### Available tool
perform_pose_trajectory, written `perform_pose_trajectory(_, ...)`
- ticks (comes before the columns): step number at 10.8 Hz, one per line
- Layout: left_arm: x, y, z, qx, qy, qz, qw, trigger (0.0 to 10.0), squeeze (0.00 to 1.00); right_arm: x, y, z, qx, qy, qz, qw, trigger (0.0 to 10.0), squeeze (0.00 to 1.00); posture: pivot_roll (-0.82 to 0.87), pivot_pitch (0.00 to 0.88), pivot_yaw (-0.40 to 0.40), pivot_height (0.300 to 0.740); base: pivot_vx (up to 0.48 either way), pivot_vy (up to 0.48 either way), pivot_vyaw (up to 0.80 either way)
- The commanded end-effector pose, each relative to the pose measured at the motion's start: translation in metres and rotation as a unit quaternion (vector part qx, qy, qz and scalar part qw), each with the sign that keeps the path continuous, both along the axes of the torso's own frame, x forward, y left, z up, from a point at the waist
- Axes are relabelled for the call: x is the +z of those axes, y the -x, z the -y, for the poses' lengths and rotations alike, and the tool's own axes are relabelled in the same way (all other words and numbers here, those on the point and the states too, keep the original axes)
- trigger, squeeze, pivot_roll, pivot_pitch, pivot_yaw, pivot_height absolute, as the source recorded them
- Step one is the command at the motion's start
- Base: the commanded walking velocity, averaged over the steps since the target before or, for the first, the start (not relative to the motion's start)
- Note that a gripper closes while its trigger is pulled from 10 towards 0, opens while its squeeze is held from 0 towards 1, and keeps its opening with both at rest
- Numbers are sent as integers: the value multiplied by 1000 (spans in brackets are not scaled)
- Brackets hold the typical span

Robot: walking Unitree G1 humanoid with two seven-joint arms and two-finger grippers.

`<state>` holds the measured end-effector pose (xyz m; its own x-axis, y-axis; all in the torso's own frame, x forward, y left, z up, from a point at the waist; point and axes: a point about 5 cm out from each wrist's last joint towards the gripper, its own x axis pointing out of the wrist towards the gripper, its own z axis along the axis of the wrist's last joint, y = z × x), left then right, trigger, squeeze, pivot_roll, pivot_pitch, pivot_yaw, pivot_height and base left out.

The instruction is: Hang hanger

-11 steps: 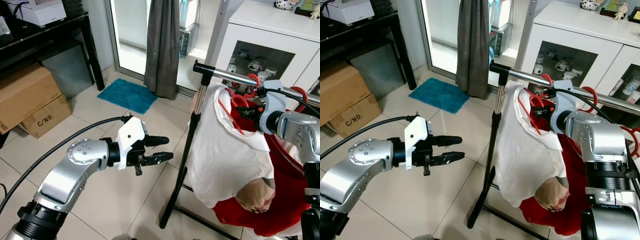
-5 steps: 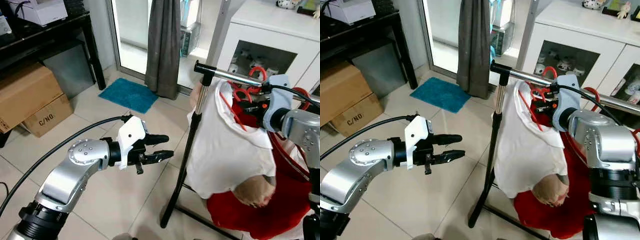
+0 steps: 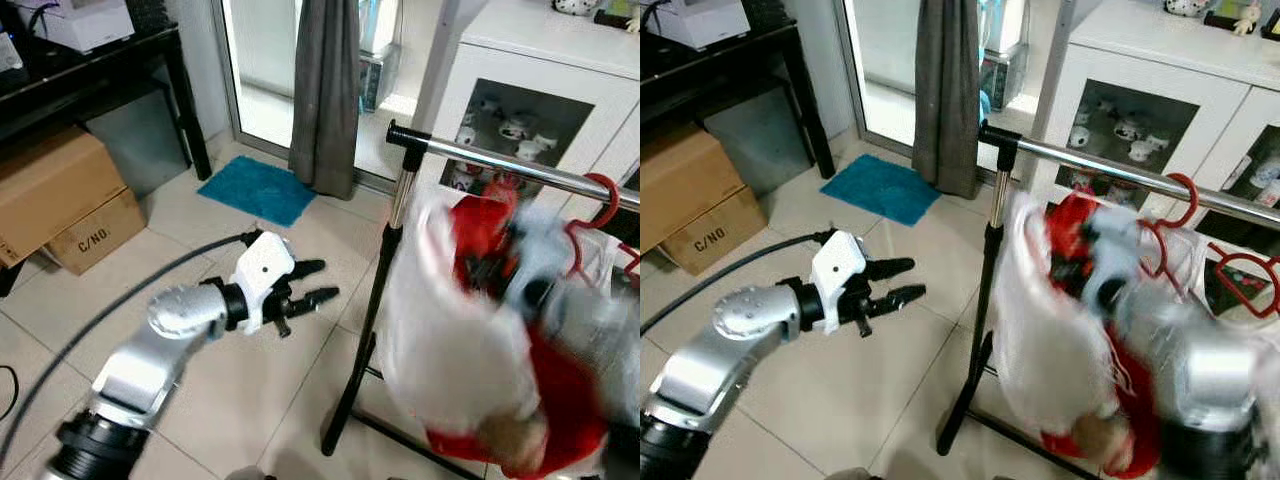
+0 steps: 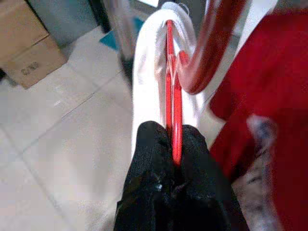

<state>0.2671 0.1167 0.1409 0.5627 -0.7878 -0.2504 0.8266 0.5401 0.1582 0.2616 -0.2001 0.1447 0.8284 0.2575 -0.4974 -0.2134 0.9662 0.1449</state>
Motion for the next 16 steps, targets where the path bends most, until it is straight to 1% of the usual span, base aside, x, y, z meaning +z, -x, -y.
perform_pose_trajectory(1,-2,-4,-5,43,-11,12,999,10000,0,8,2,-4,-9,3,39,999,0,0,-24,0,10,740,0,0,0)
perform_pose_trajectory(2,-2,-8,-7,77,-1,17,997,10000,0,-1,8,-17,-17,-17,53,998,0,0,-26,0,14,740,0,0,0)
perform_pose_trajectory(3,-1,-9,-7,95,13,19,995,10000,0,-8,11,-25,-25,-21,57,998,0,0,-24,0,12,740,0,0,0)
perform_pose_trajectory(4,0,-8,-6,106,19,20,994,10000,0,-15,15,-31,-47,-32,64,996,0,0,-16,0,0,740,0,0,0)
perform_pose_trajectory(6,-1,-6,-6,120,26,18,992,10000,0,-21,18,-35,-75,-31,86,993,0,0,-13,0,-9,740,0,0,0)
perform_pose_trajectory(8,-1,-4,-7,125,27,18,992,10000,0,-19,17,-40,-79,-29,107,991,0,0,-7,10,-21,740,0,0,0)
perform_pose_trajectory(9,1,-4,-6,128,30,18,991,10000,0,-19,16,-42,-72,-7,120,990,10000,0,-7,17,-25,740,-240,0,0)
perform_pose_trajectory(11,2,-4,-4,126,30,17,991,10000,0,-15,13,-44,-75,-4,132,988,10000,0,-10,24,-26,740,-274,0,0)
perform_pose_trajectory(12,2,-4,-4,126,30,17,991,10000,0,-13,12,-46,-70,4,141,988,10000,0,-11,26,-26,740,-289,0,0)
perform_pose_trajectory(14,3,-5,-3,126,29,18,991,10000,0,-13,12,-50,-59,5,147,987,10000,0,-10,29,-25,740,-289,0,0)
perform_pose_trajectory(16,4,-6,-3,123,29,19,992,10000,0,-9,11,-50,-50,13,162,985,10000,0,-14,32,-20,740,-283,0,0)
